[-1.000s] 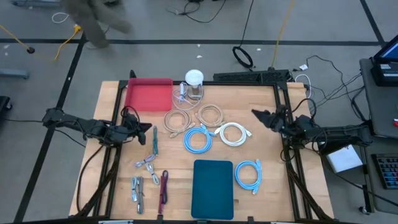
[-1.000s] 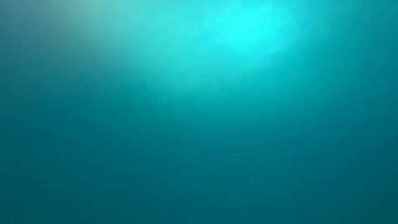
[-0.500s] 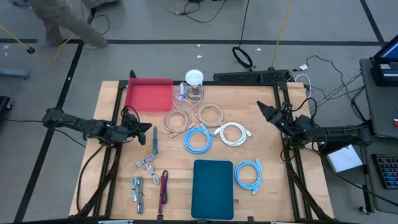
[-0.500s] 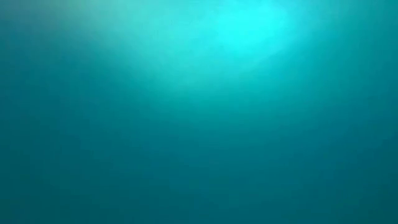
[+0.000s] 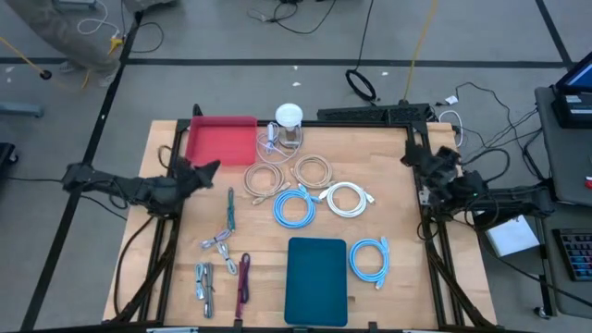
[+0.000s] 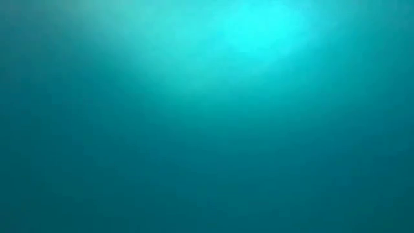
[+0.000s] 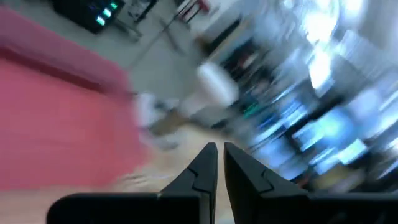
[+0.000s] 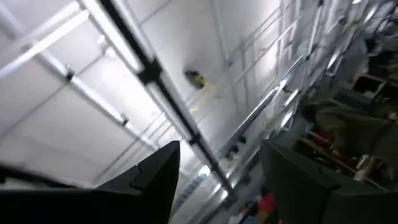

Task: Pick & Place USB Port
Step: Put the white HDMI cable into the red bin

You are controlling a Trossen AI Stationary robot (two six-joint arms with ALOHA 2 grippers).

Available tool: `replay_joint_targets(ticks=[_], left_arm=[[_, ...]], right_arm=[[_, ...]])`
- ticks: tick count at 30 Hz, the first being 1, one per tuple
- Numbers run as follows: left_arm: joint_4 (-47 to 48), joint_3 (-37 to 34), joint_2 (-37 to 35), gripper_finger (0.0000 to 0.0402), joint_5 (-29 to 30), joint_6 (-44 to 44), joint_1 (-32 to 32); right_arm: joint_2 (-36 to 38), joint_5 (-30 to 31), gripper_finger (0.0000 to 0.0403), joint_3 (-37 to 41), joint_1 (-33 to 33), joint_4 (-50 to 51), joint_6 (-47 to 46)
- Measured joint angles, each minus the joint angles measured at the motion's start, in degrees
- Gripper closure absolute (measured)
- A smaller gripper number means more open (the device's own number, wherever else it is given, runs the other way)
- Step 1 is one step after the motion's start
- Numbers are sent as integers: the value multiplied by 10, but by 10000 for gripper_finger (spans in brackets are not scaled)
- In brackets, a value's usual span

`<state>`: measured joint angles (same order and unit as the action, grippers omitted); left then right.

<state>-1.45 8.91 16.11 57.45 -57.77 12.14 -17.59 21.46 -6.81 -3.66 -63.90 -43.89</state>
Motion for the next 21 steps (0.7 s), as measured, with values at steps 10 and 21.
replay_joint_targets(ticks=[10,21], left_arm=[[-379,1,-1,371,-355,144,-29],[-398,1,0,371,-459,105,-29]], right_arm=[[-218,-242,188,-318,14,185,85],[-515,-179,193,-595,42,878,304]])
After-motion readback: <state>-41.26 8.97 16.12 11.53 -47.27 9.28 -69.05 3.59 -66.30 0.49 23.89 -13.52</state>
